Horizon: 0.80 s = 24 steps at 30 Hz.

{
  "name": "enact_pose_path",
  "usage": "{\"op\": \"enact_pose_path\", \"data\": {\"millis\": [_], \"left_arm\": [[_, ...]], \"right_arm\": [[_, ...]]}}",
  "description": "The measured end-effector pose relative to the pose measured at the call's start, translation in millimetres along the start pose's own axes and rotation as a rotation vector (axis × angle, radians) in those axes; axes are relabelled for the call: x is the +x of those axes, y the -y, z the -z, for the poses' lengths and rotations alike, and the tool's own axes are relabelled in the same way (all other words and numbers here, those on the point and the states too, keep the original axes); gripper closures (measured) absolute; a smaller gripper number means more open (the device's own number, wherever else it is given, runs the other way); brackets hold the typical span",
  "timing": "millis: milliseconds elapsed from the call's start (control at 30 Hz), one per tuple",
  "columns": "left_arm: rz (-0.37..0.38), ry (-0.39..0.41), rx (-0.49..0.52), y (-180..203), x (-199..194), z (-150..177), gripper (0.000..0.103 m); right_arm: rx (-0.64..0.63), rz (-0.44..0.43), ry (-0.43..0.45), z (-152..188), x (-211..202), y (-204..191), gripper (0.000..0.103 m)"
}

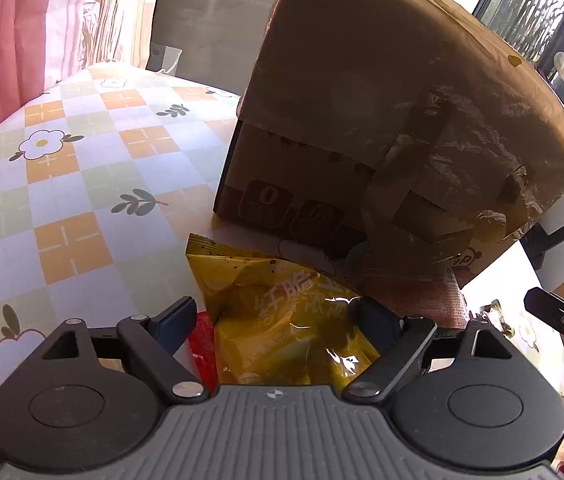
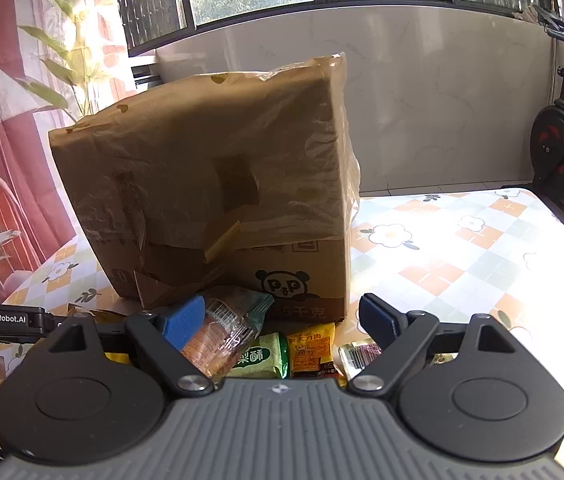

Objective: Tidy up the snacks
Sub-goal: 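Reach the left gripper down to the yellow chip bag and close on it, then grasp the clear bread pack with the right gripper while the left holds the yellow bag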

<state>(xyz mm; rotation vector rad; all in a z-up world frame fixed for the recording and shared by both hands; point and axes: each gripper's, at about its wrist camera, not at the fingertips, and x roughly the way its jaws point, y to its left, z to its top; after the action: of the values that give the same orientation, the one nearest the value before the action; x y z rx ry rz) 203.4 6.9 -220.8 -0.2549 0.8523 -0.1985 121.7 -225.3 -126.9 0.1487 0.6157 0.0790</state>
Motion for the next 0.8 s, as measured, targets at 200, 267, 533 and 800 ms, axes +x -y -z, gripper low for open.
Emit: {"op": "enact_pose_path", "data": {"millis": [200,267,533,800], "left_arm": [[0.056,-0.050,-0.004,3.6,13.2,5.3,0.010],[0.064,-0.058,0.001,5.4,16.2,6.6,0.010],[0.093,0.025,0.042,4.9,-4.8,5.5,0.040],[0.047,0.150,0.104,11.8,-35.9,-0.5,0.043]], "right_arm": [[0.004,-0.017,-0.033,5.8,5.7,-3.6,0.016],[0.005,-0.021,-0.044,8.4,6.9,-4.0,0.016],[0.005,-0.016,-0.090,19.3,12.0,-4.9,0.017],[0.023,-0.047,-0.116,20.4,15.8,-5.1,0.018]]}}
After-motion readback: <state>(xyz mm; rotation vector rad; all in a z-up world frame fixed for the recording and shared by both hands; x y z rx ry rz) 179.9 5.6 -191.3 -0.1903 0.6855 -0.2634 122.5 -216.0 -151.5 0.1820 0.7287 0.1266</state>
